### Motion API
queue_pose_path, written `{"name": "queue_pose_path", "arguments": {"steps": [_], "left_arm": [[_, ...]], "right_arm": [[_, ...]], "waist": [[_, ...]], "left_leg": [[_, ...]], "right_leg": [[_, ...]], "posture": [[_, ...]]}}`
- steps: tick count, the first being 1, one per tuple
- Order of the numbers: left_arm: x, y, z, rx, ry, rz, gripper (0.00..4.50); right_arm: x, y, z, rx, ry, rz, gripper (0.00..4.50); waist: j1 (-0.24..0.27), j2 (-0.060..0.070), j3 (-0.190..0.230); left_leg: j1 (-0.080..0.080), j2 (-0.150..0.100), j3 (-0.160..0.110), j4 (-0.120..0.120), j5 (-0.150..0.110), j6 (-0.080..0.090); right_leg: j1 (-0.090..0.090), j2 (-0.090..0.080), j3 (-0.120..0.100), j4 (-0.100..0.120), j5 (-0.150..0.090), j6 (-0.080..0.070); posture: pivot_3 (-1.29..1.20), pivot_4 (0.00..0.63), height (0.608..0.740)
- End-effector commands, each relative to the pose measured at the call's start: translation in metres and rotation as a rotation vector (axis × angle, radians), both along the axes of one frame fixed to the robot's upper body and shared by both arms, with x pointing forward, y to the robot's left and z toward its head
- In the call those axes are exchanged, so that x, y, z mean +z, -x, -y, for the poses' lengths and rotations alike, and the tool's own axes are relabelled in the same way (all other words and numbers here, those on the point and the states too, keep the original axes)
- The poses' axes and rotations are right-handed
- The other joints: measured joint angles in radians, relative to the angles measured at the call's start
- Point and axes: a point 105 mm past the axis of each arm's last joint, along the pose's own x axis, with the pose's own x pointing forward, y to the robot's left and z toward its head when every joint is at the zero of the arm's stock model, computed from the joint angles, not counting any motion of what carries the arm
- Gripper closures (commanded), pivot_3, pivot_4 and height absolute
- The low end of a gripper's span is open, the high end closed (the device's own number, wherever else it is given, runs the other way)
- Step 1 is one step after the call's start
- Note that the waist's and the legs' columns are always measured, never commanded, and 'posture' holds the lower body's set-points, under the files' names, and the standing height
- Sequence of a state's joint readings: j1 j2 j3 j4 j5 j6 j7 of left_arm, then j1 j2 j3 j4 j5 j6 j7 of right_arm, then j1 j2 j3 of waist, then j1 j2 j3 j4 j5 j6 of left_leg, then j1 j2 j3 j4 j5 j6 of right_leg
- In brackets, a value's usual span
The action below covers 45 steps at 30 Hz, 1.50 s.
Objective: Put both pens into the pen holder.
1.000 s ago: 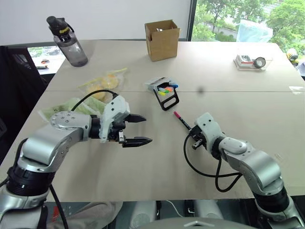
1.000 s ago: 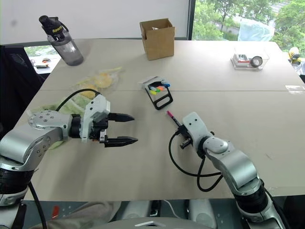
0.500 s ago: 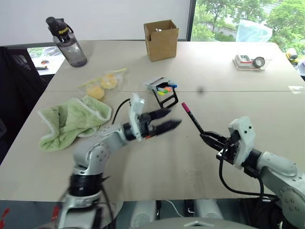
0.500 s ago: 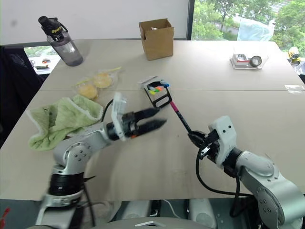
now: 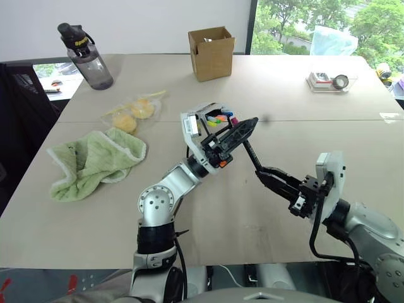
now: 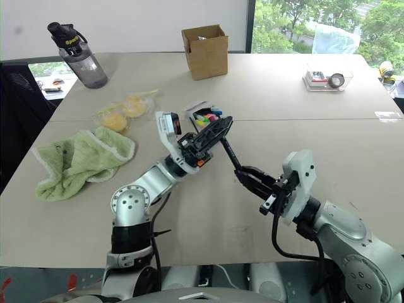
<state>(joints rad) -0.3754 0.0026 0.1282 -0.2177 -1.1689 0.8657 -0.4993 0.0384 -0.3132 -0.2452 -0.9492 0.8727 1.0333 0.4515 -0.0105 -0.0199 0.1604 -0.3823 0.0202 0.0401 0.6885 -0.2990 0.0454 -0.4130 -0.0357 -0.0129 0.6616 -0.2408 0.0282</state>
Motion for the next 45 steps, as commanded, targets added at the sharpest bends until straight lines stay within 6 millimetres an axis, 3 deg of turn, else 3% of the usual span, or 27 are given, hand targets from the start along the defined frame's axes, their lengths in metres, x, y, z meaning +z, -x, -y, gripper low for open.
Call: {"name": "queue_pose_path", "arguments": {"steps": [1, 4, 6, 7, 11, 12, 16, 17, 23, 27, 32, 34, 38, 45], "left_arm": [[0.006, -0.004, -0.003, 0.045, 0.024, 0.028, 0.0], [0.007, -0.008, -0.003, 0.065, 0.02, 0.037, 0.87], [0.006, -0.006, -0.002, 0.053, 0.014, 0.046, 1.67], [0.006, -0.005, -0.001, 0.044, 0.018, 0.046, 2.33], [0.006, 0.001, 0.002, 0.009, 0.022, 0.051, 4.19], [0.005, 0.002, 0.003, 0.002, 0.022, 0.052, 4.37], [0.005, 0.004, 0.005, -0.012, 0.014, 0.055, 4.47], [0.004, 0.003, 0.006, -0.005, 0.001, 0.051, 4.47], [-0.001, 0.004, 0.008, 0.008, -0.071, 0.08, 4.47], [0.006, -0.001, 0.007, 0.106, -0.194, 0.217, 4.47], [0.03, -0.011, 0.01, 0.281, -0.514, 0.627, 4.47], [0.043, -0.017, 0.009, 0.349, -0.559, 0.721, 4.47], [0.061, -0.022, 0.009, 0.509, -0.719, 1.07, 4.47], [0.053, -0.03, 0.007, 0.649, -0.848, 1.305, 4.47]], "right_arm": [[0.007, 0.002, 0.0, 0.012, -0.021, 0.025, 4.49], [0.008, 0.002, -0.001, 0.017, -0.02, 0.02, 4.5], [0.008, 0.002, -0.001, 0.019, -0.021, 0.017, 4.5], [0.008, 0.001, -0.002, 0.02, -0.021, 0.017, 4.5], [0.009, 0.0, -0.002, 0.019, -0.021, 0.016, 4.5], [0.009, 0.0, -0.002, 0.018, -0.021, 0.016, 4.5], [0.009, 0.0, -0.002, 0.027, -0.003, 0.023, 4.5], [0.008, 0.002, -0.003, 0.045, 0.002, 0.014, 3.44], [0.008, -0.004, 0.01, -0.009, 0.053, 0.044, 0.71], [0.004, -0.009, 0.049, -0.086, 0.169, 0.06, 0.71], [0.017, -0.012, 0.106, -0.22, 0.266, 0.145, 0.71], [0.024, -0.008, 0.115, -0.23, 0.27, 0.197, 0.71], [0.031, 0.004, 0.13, -0.211, 0.24, 0.227, 0.71], [0.041, 0.014, 0.125, -0.171, 0.141, 0.248, 0.71]], "waist": [[0.001, 0.0, 0.0], [0.001, 0.0, 0.0], [0.001, 0.0, 0.0], [0.001, 0.0, 0.0], [0.001, 0.0, 0.0], [0.001, 0.0, 0.0], [0.001, 0.0, 0.0], [0.001, 0.0, 0.0], [0.002, 0.0, 0.0], [0.007, 0.0, 0.0], [0.024, 0.0, 0.001], [0.027, 0.0, 0.001], [0.026, 0.0, 0.001], [0.026, 0.0, 0.001]], "left_leg": [[0.0, 0.0, 0.0, 0.0, 0.0, 0.0], [0.0, 0.0, 0.0, 0.0, 0.0, 0.0], [-0.001, 0.0, 0.0, 0.0, 0.0, 0.0], [-0.001, 0.0, 0.0, 0.0, 0.0, 0.0], [-0.001, 0.0, 0.0, 0.0, 0.0, 0.0], [-0.001, 0.0, 0.0, 0.0, 0.0, 0.0], [-0.001, 0.0, 0.0, 0.0, 0.0, 0.0], [-0.001, 0.0, 0.0, 0.0, 0.0, 0.0], [-0.001, 0.0, 0.0, 0.0, 0.0, 0.0], [-0.002, 0.0, 0.0, -0.001, 0.0, 0.0], [-0.001, -0.001, 0.002, -0.001, 0.0, 0.0], [-0.001, -0.001, 0.002, -0.001, 0.0, 0.0], [-0.002, 0.0, 0.002, -0.002, 0.0, 0.001], [-0.001, 0.001, 0.005, -0.003, -0.001, 0.001]], "right_leg": [[0.0, 0.0, 0.0, 0.0, 0.0, 0.0], [0.0, 0.0, 0.0, -0.001, 0.0, 0.0], [0.0, 0.0, 0.0, -0.001, 0.0, 0.0], [0.0, 0.0, 0.0, -0.001, 0.0, 0.0], [0.0, 0.0, 0.0, -0.001, 0.0, 0.0], [0.0, 0.0, 0.0, -0.001, 0.0, 0.0], [0.0, 0.0, 0.0, -0.001, 0.0, 0.0], [0.0, 0.0, 0.0, -0.001, 0.0, 0.0], [0.0, 0.0, 0.0, -0.002, 0.0, 0.0], [0.0, 0.0, 0.0, -0.003, 0.0, 0.0], [0.0, 0.001, 0.001, -0.004, 0.0, 0.0], [0.0, 0.001, 0.002, -0.004, 0.0, 0.0], [0.0, 0.001, 0.002, -0.007, 0.0, 0.0], [0.0, 0.001, 0.004, -0.006, 0.0, 0.0]], "posture": [[0.0, 0.15, 0.736], [0.0, 0.15, 0.736], [0.0, 0.15, 0.736], [0.0, 0.15, 0.736], [0.0, 0.15, 0.736], [0.0, 0.15, 0.736], [0.0, 0.15, 0.736], [0.0, 0.15, 0.736], [0.0, 0.15, 0.736], [0.0, 0.15, 0.736], [0.0, 0.15, 0.736], [0.0, 0.15, 0.736], [0.0, 0.15, 0.736], [0.0, 0.15, 0.736]]}}
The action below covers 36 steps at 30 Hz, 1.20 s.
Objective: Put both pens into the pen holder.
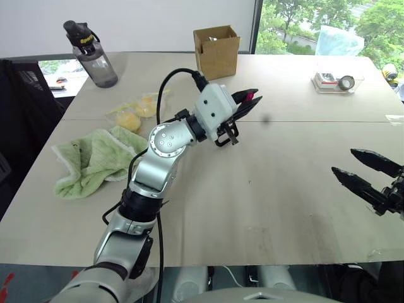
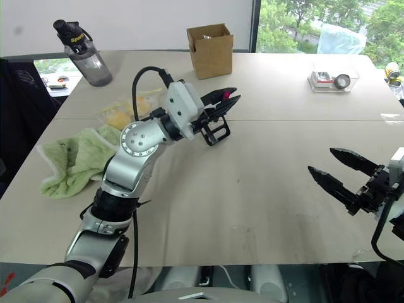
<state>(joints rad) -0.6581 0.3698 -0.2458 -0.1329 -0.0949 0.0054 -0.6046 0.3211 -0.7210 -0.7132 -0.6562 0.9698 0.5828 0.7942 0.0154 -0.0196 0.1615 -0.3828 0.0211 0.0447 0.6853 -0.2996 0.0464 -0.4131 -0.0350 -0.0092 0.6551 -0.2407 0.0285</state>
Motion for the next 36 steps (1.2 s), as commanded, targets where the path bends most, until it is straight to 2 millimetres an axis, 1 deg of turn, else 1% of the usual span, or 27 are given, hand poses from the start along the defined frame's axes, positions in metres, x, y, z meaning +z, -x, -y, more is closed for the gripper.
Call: {"name": "queue_pose_path", "arguments": {"steps": [1, 4, 8, 15, 22, 32, 36], "left_arm": [[0.005, 0.004, 0.002, 0.028, -0.032, 0.137, 4.47], [-0.004, 0.001, 0.005, 0.049, -0.076, 0.152, 4.47], [0.003, -0.001, 0.004, 0.073, -0.075, 0.214, 4.47], [-0.012, -0.007, 0.007, 0.06, -0.12, 0.235, 4.47], [-0.013, -0.017, 0.013, 0.054, -0.156, 0.305, 4.47], [-0.005, -0.002, 0.017, 0.007, -0.142, 0.425, 4.47], [-0.005, -0.004, 0.016, 0.014, -0.159, 0.446, 4.47]], "right_arm": [[0.014, 0.009, -0.006, 0.042, -0.044, 0.058, 0.71], [0.017, 0.006, -0.006, 0.037, -0.081, 0.073, 0.71], [0.02, 0.006, -0.007, 0.044, -0.089, 0.082, 0.71], [0.019, 0.005, -0.008, 0.041, -0.094, 0.088, 0.71], [0.016, 0.005, -0.013, 0.051, -0.104, 0.092, 0.71], [0.012, 0.008, -0.015, 0.047, -0.101, 0.08, 0.71], [0.012, 0.006, -0.016, 0.052, -0.103, 0.08, 0.71]], "waist": [[0.0, 0.0, 0.0], [0.0, 0.0, 0.0], [0.0, 0.0, 0.0], [0.0, 0.0, 0.0], [0.0, 0.0, 0.0], [0.0, 0.0, 0.0], [0.0, 0.0, 0.0]], "left_leg": [[0.0, 0.0, 0.0, 0.0, 0.0, 0.0], [0.0, 0.0, 0.0, 0.0, 0.0, 0.0], [0.0, 0.0, 0.0, 0.0, 0.0, 0.0], [0.001, 0.0, 0.001, 0.0, 0.0, 0.0], [0.001, 0.0, 0.0, 0.001, 0.0, 0.0], [0.0, 0.0, 0.0, 0.001, 0.0, 0.0], [0.0, 0.0, 0.0, 0.001, 0.0, 0.0]], "right_leg": [[0.0, 0.0, 0.0, 0.0, 0.0, 0.0], [0.0, -0.001, 0.0, 0.0, 0.0, 0.0], [0.0, -0.001, 0.0, 0.0, 0.0, 0.0], [0.0, -0.001, 0.0, 0.002, 0.0, 0.0], [0.0, -0.001, 0.0, 0.003, 0.0, 0.0], [0.0, -0.002, -0.001, 0.002, 0.0, 0.0], [0.0, -0.002, -0.001, 0.003, 0.0, 0.0]], "posture": [[0.0, 0.15, 0.736], [0.0, 0.15, 0.736], [0.0, 0.15, 0.736], [0.0, 0.15, 0.736], [0.0, 0.15, 0.736], [0.0, 0.15, 0.736], [0.0, 0.15, 0.736]]}}
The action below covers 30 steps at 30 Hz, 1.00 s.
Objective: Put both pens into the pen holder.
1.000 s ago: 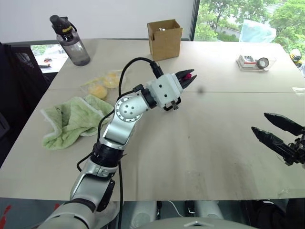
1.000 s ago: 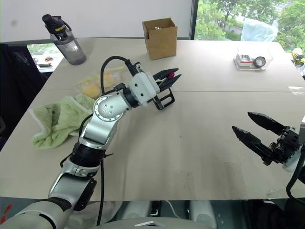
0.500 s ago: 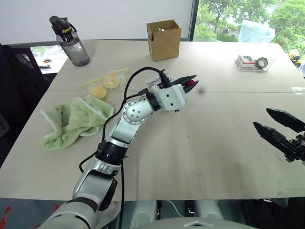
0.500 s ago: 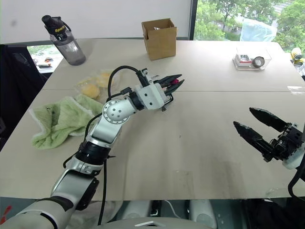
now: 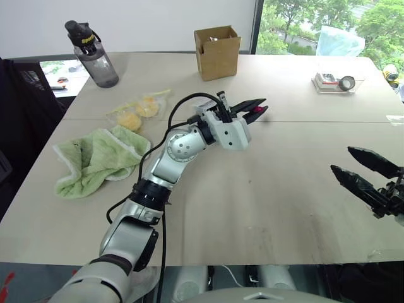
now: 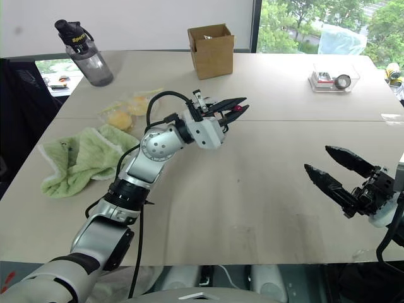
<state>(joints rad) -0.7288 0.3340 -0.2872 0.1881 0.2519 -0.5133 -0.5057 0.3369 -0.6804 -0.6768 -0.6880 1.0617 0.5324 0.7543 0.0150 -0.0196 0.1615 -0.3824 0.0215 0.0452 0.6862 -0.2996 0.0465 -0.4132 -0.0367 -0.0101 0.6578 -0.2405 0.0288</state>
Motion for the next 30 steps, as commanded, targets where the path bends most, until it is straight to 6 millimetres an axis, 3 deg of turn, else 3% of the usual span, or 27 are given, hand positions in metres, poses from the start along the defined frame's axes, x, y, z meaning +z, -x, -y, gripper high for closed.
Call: {"name": "queue_pose_path", "arguments": {"steps": [1, 22, 28, 29, 30], "left_arm": [[0.01, 0.005, 0.001, -0.009, -0.001, 0.075, 4.47], [-0.018, -0.032, -0.011, 0.041, -0.087, -0.005, 4.47], [-0.014, -0.041, -0.014, 0.052, -0.074, -0.006, 4.47], [-0.014, -0.042, -0.015, 0.053, -0.07, -0.008, 3.44], [-0.013, -0.043, -0.016, 0.058, -0.066, -0.012, 3.05]], "right_arm": [[0.008, 0.001, -0.003, 0.009, 0.004, 0.045, 0.71], [0.015, 0.0, -0.013, 0.02, 0.01, 0.075, 0.71], [0.015, 0.0, -0.016, 0.023, 0.008, 0.072, 0.71], [0.015, 0.0, -0.016, 0.024, 0.008, 0.071, 0.62], [0.015, 0.001, -0.017, 0.028, 0.004, 0.069, 0.62]], "waist": [[0.0, 0.0, 0.0], [0.0, 0.0, 0.0], [0.0, 0.0, 0.0], [0.0, 0.0, 0.0], [0.0, 0.0, 0.0]], "left_leg": [[0.0, 0.0, 0.0, 0.0, 0.0, 0.0], [0.0, 0.0, 0.0, 0.0, 0.0, 0.0], [0.0, 0.0, 0.0, 0.0, 0.0, 0.0], [0.0, 0.0, 0.0, 0.0, 0.0, 0.0], [0.0, 0.0, 0.0, 0.0, 0.0, 0.0]], "right_leg": [[0.0, 0.0, 0.0, 0.0, 0.0, 0.0], [0.0, 0.0, -0.001, 0.0, 0.0, 0.0], [0.0, 0.0, -0.001, 0.0, 0.0, 0.0], [0.0, 0.001, -0.001, 0.0, 0.0, 0.0], [0.0, 0.0, -0.001, 0.001, 0.0, 0.0]], "posture": [[0.0, 0.15, 0.736], [0.0, 0.15, 0.736], [0.0, 0.15, 0.736], [0.0, 0.15, 0.736], [0.0, 0.15, 0.736]]}}
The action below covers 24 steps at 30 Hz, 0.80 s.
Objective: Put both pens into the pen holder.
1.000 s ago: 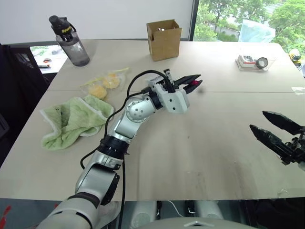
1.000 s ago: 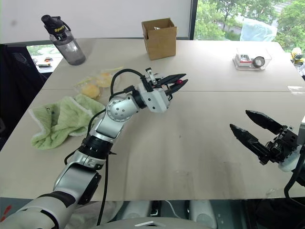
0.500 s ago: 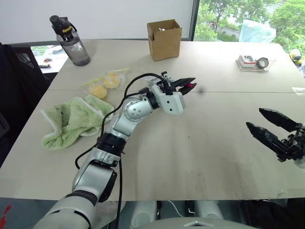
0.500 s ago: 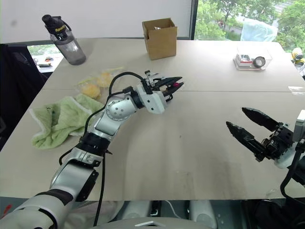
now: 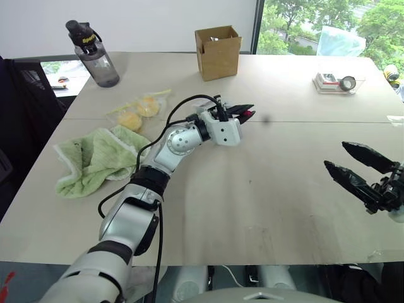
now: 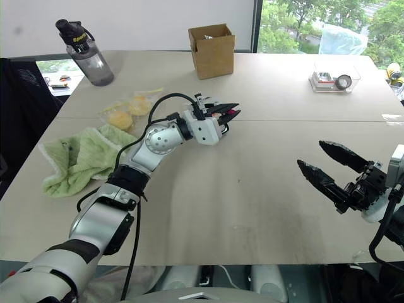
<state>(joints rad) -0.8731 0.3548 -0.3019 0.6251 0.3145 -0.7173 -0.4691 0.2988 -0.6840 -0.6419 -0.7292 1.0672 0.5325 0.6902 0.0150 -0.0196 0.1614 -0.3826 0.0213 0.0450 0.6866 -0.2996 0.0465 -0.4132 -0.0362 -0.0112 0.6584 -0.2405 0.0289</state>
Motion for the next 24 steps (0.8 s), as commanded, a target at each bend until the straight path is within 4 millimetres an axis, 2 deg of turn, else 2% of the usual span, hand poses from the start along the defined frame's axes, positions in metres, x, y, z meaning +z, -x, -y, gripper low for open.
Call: {"name": "queue_pose_path", "arguments": {"steps": [1, 2, 6, 7, 12, 14, 17, 19, 21, 22, 24], "left_arm": [[0.016, -0.002, -0.001, -0.004, 0.044, 0.044, 2.57], [0.016, -0.003, -0.002, 0.005, 0.044, 0.045, 2.0], [0.018, -0.008, -0.008, 0.043, 0.052, 0.055, 0.35], [0.018, -0.008, -0.008, 0.044, 0.052, 0.055, 0.07], [0.023, 0.001, -0.005, -0.008, 0.072, 0.048, 0.07], [0.025, 0.013, -0.003, -0.068, 0.126, -0.001, 0.07], [0.02, 0.031, -0.009, -0.172, 0.306, -0.281, 0.07], [0.003, 0.047, -0.021, -0.232, 0.406, -0.551, 0.07], [-0.024, 0.062, -0.038, -0.21, 0.435, -0.822, 0.07], [-0.039, 0.071, -0.047, -0.164, 0.392, -0.877, 0.07], [-0.054, 0.086, -0.061, -0.098, 0.362, -0.96, 0.07]], "right_arm": [[0.008, 0.005, -0.006, 0.028, -0.002, 0.035, 0.62], [0.009, 0.006, -0.007, 0.033, -0.004, 0.034, 0.62], [0.008, 0.007, -0.009, 0.041, -0.003, 0.029, 0.62], [0.008, 0.006, -0.008, 0.037, -0.002, 0.028, 0.62], [-0.001, 0.003, -0.004, 0.012, 0.014, 0.007, 0.62], [-0.01, 0.003, 0.0, -0.01, 0.032, -0.018, 0.62], [-0.029, 0.005, 0.008, -0.044, 0.103, -0.064, 0.62], [-0.041, 0.007, 0.013, -0.063, 0.126, -0.092, 0.62], [-0.053, 0.012, 0.016, -0.058, 0.139, -0.129, 0.62], [-0.06, 0.014, 0.018, -0.06, 0.142, -0.146, 0.62], [-0.071, 0.017, 0.024, -0.077, 0.147, -0.166, 0.62]], "waist": [[0.0, 0.0, 0.0], [0.0, 0.0, 0.0], [0.0, 0.0, 0.0], [0.0, 0.0, 0.0], [0.0, 0.0, 0.0], [0.0, 0.0, 0.0], [-0.001, 0.001, -0.001], [-0.008, 0.001, -0.001], [-0.019, 0.001, -0.001], [-0.021, 0.002, -0.001], [-0.024, 0.002, 0.0]], "left_leg": [[0.0, 0.0, 0.0, 0.0, 0.0, 0.0], [0.0, 0.0, 0.0, 0.0, 0.0, 0.0], [0.0, 0.0, 0.0, 0.0, 0.0, 0.0], [0.0, 0.0, 0.0, 0.0, 0.0, 0.0], [0.0, 0.0, 0.0, 0.0, 0.0, 0.0], [0.0, 0.0, 0.0, 0.0, 0.0, 0.0], [0.0, 0.0, 0.0, 0.0, 0.0, -0.001], [0.0, 0.001, 0.001, 0.0, 0.003, -0.005], [0.001, 0.002, 0.001, 0.0, 0.003, -0.005], [0.002, 0.002, 0.001, 0.0, 0.003, -0.005], [0.003, 0.003, -0.001, 0.0, 0.002, -0.003]], "right_leg": [[0.0, 0.0, 0.0, 0.0, 0.0, 0.0], [0.0, 0.0, 0.0, 0.0, 0.0, 0.0], [0.0, 0.0, 0.0, 0.0, 0.0, 0.0], [0.0, 0.0, 0.0, 0.0, 0.0, 0.0], [0.0, 0.0, 0.0, 0.001, 0.0, 0.0], [0.0, 0.0, 0.0, 0.001, 0.0, 0.0], [0.0, -0.001, 0.0, 0.001, 0.0, 0.0], [0.0, -0.004, 0.0, 0.001, 0.0, 0.0], [0.0, -0.005, 0.001, 0.002, 0.0, 0.0], [0.0, -0.005, 0.001, 0.003, 0.0, 0.0], [0.0, -0.004, 0.0, 0.004, 0.0, 0.0]], "posture": [[0.0, 0.15, 0.736], [0.0, 0.15, 0.736], [0.0, 0.15, 0.736], [0.0, 0.15, 0.736], [0.0, 0.15, 0.736], [0.0, 0.15, 0.736], [0.0, 0.15, 0.736], [0.0, 0.15, 0.736], [0.0, 0.15, 0.736], [0.0, 0.15, 0.736], [0.0, 0.15, 0.736]]}}
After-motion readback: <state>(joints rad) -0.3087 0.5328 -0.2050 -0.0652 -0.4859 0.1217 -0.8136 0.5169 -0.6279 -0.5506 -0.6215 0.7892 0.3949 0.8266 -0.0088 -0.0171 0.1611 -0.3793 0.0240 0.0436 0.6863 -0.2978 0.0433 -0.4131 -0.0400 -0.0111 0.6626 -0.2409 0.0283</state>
